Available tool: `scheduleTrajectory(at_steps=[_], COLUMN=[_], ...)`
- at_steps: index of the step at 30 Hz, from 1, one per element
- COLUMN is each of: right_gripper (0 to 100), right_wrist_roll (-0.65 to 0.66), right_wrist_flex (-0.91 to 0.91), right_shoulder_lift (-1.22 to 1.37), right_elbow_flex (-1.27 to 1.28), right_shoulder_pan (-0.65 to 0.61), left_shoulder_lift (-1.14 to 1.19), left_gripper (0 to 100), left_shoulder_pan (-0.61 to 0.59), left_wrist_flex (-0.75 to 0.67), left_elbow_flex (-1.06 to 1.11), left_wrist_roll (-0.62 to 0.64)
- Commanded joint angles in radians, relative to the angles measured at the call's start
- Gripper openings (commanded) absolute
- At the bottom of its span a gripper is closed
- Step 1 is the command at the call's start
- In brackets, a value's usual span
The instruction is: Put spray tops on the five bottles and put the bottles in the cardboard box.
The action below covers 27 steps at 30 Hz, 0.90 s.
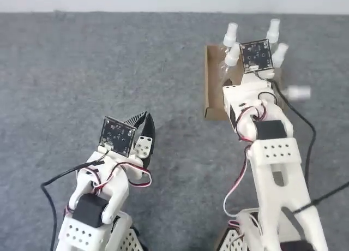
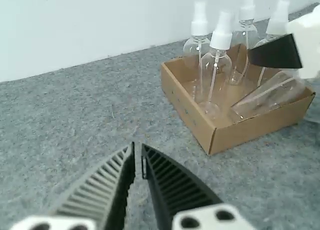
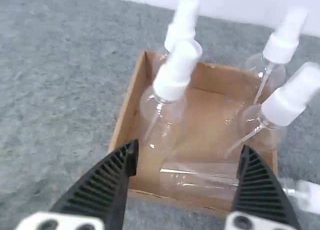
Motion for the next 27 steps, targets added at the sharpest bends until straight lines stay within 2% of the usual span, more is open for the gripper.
scheduleTrajectory(at_steps=[1, 6, 10, 16, 22, 27], right_gripper=[25.7, 25.7, 25.7, 25.7, 25.8, 25.8], right_wrist_roll=[0.020, 0.020, 0.000, -0.242, -0.499, -0.646], right_wrist_flex=[0.047, 0.137, 0.263, 0.361, 0.332, 0.248], right_shoulder_lift=[-0.125, -0.257, -0.285, -0.148, 0.019, 0.122], right_elbow_flex=[-0.066, -0.068, -0.110, -0.187, -0.189, -0.192], right_shoulder_pan=[-0.001, 0.039, 0.128, 0.150, 0.151, 0.153], left_shoulder_lift=[-0.014, -0.014, -0.012, -0.012, -0.012, -0.012], left_gripper=[1, 1, 1, 1, 1, 1], left_shoulder_pan=[-0.003, -0.003, -0.003, -0.003, -0.003, -0.003], left_wrist_flex=[-0.035, -0.035, -0.035, -0.035, -0.032, -0.034], left_elbow_flex=[-0.012, -0.012, -0.010, -0.010, -0.010, -0.010], left_wrist_roll=[-0.011, -0.011, -0.011, -0.011, -0.011, -0.011])
